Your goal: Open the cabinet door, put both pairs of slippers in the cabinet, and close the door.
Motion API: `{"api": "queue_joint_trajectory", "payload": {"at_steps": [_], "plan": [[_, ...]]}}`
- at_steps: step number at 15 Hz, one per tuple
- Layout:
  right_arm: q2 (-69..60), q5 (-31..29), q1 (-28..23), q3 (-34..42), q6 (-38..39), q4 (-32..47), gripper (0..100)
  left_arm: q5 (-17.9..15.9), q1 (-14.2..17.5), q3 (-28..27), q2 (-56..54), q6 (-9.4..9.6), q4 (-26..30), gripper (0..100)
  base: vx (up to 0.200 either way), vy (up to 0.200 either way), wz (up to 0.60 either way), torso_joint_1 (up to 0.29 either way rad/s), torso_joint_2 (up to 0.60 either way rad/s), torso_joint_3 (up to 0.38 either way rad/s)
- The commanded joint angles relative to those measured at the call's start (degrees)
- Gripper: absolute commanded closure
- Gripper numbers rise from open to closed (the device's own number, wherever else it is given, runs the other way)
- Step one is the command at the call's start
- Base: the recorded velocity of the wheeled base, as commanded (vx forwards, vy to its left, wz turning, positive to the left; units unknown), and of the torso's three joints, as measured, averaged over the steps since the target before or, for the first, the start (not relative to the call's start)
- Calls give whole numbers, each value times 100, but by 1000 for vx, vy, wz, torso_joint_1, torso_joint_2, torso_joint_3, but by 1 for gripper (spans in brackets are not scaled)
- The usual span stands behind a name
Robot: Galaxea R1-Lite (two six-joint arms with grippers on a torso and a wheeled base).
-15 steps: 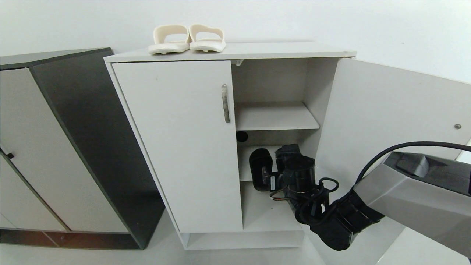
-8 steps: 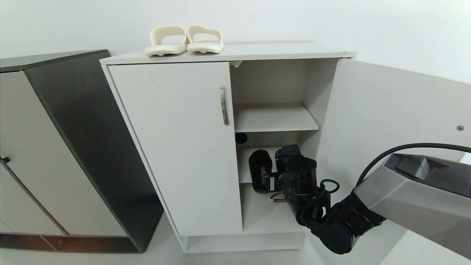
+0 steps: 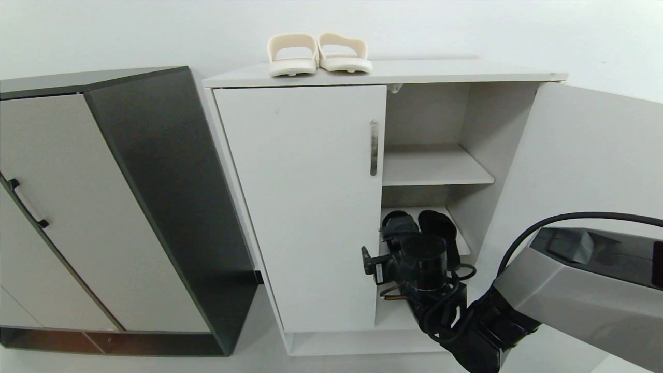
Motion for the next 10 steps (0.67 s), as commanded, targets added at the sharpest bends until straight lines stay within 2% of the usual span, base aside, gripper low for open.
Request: {"api": "queue_joint_trajectory", "payload": {"at_steps": [1,7,10], "plan": [[15,78,9,108,-9,-83,0,1,1,0,4,-2,-3,100,0,200,0,2,-2,2],[24,131,9,292,-176,-206,0,1,1,0,4,-19,-3,100,0,200,0,3,5,3],[15,131,9,363,-176,-294,0,1,1,0,4,7,-3,100,0,0,0,0,0,0]]}}
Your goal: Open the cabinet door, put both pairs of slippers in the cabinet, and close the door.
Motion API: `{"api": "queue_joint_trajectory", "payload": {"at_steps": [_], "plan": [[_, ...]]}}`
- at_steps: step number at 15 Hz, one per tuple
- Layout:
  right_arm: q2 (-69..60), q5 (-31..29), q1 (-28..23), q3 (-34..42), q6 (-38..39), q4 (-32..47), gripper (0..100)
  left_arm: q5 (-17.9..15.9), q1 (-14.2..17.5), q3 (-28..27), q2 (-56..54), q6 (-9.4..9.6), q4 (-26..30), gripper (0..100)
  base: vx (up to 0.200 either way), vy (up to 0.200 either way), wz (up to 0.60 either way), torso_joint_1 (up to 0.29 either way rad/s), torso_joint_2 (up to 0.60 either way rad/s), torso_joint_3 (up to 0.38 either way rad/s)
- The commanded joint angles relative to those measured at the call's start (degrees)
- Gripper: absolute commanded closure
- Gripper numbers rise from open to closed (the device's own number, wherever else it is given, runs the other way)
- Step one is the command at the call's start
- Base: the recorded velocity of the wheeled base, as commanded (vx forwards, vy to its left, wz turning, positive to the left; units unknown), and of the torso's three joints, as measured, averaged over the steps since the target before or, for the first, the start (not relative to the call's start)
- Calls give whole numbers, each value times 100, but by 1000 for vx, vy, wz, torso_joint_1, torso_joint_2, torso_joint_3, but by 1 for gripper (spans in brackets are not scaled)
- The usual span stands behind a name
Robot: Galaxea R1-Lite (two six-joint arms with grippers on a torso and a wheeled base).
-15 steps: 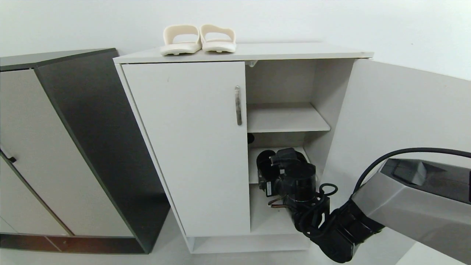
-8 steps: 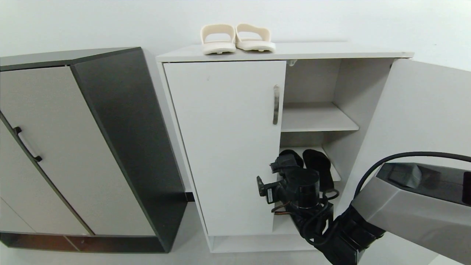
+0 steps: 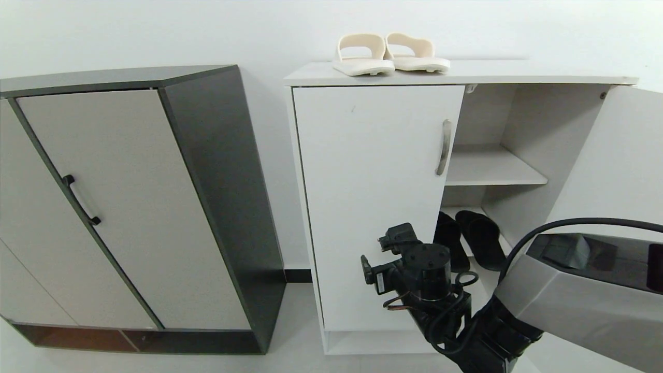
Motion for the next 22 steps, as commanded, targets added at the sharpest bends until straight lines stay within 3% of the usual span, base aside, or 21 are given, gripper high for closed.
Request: {"api": "queue_joint_trajectory", "payload": {"at_steps": [1,14,22], "plan": [[6,-8,-1,59,-11,-39,0,-2,4,0,4,1,-3,100,0,0,0,0,0,0],[50,10,-89,59,-151,-241,0,-2,4,0,4,1,-3,100,0,0,0,0,0,0],[42,10,-89,94,-160,-241,0,-2,4,0,4,1,-3,100,0,0,0,33,-347,-319]]}}
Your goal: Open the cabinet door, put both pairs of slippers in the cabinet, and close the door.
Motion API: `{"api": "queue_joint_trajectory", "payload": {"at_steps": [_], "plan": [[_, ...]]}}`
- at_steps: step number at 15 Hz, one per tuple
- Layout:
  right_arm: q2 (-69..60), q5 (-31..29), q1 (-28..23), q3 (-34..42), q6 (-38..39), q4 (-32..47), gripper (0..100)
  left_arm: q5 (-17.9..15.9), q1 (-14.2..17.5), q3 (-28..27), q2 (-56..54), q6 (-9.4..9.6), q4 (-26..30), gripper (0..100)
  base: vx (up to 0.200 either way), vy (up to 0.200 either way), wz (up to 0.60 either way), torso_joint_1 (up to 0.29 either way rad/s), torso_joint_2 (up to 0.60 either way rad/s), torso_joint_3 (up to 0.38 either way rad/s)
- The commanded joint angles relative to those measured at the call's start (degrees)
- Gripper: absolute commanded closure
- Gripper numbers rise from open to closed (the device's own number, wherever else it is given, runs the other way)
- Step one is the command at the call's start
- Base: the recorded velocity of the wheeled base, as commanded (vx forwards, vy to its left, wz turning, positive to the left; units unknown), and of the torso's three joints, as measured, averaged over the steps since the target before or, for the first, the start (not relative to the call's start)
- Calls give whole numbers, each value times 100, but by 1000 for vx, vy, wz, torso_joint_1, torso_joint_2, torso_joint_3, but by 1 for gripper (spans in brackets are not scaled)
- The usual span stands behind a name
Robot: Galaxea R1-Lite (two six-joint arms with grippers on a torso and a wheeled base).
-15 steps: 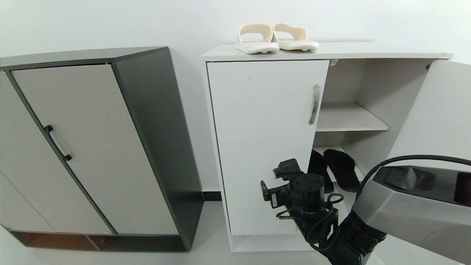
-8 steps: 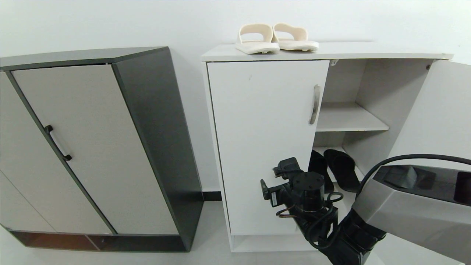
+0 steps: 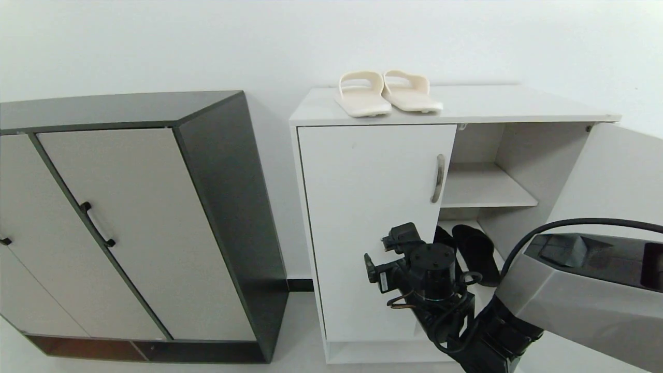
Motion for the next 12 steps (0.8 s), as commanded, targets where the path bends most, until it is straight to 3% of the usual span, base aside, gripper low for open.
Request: {"api": "queue_joint_trajectory", "payload": {"at_steps": [1,12], "plan": [[-2,-3,7,0,5,-3,0,-2,7,0,4,-1,-3,100,0,0,0,119,-471,-349],[-81,-11,42,97,-13,-3,0,-2,7,0,4,-1,-3,100,0,0,0,155,-477,-324]]}}
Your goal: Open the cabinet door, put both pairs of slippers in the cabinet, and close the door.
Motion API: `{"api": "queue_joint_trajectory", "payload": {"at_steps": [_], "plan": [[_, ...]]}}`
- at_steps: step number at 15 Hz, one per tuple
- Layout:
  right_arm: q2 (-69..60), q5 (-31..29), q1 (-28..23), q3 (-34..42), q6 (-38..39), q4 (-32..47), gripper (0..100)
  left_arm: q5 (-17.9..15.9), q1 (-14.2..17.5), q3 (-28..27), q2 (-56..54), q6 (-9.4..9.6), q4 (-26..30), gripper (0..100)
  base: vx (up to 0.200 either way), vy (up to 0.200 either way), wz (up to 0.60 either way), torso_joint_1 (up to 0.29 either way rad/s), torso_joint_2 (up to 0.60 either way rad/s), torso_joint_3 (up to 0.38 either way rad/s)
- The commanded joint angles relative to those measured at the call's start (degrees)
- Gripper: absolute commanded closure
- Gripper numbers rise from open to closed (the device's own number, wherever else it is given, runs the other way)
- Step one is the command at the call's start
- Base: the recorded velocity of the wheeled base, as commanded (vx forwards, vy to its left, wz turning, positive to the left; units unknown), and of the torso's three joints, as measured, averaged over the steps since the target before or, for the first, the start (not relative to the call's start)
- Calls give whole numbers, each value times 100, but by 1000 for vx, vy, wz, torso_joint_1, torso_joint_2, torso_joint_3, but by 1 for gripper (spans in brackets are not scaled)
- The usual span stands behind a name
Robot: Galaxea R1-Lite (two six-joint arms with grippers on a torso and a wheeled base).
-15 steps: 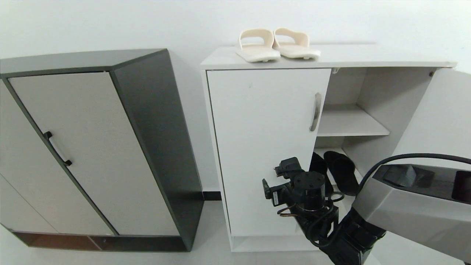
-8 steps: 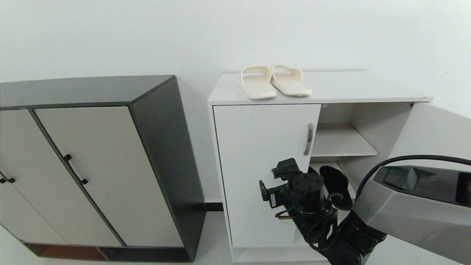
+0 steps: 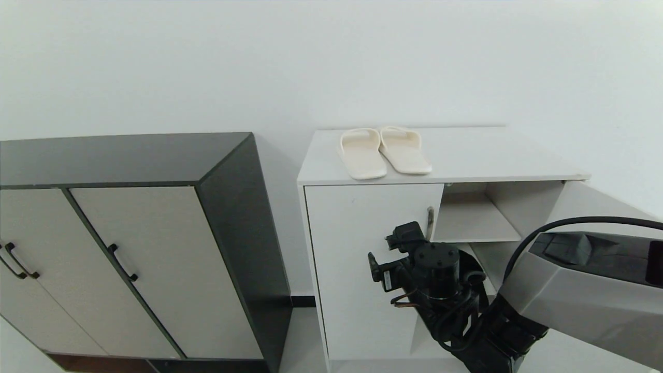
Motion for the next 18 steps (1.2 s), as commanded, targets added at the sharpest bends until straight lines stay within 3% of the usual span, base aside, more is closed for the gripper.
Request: {"api": "queue_joint_trajectory", "payload": {"at_steps": [1,15,18], "plan": [[-29,1,14,34,-2,0,0,1,1,0,4,-1,2,100,0,0,0,193,-500,-305],[24,18,41,95,-11,0,0,1,1,0,4,7,2,100,0,0,0,233,-548,-315],[-187,475,172,394,-11,-17,0,1,1,0,4,7,2,100,0,0,0,34,-68,-34]]}}
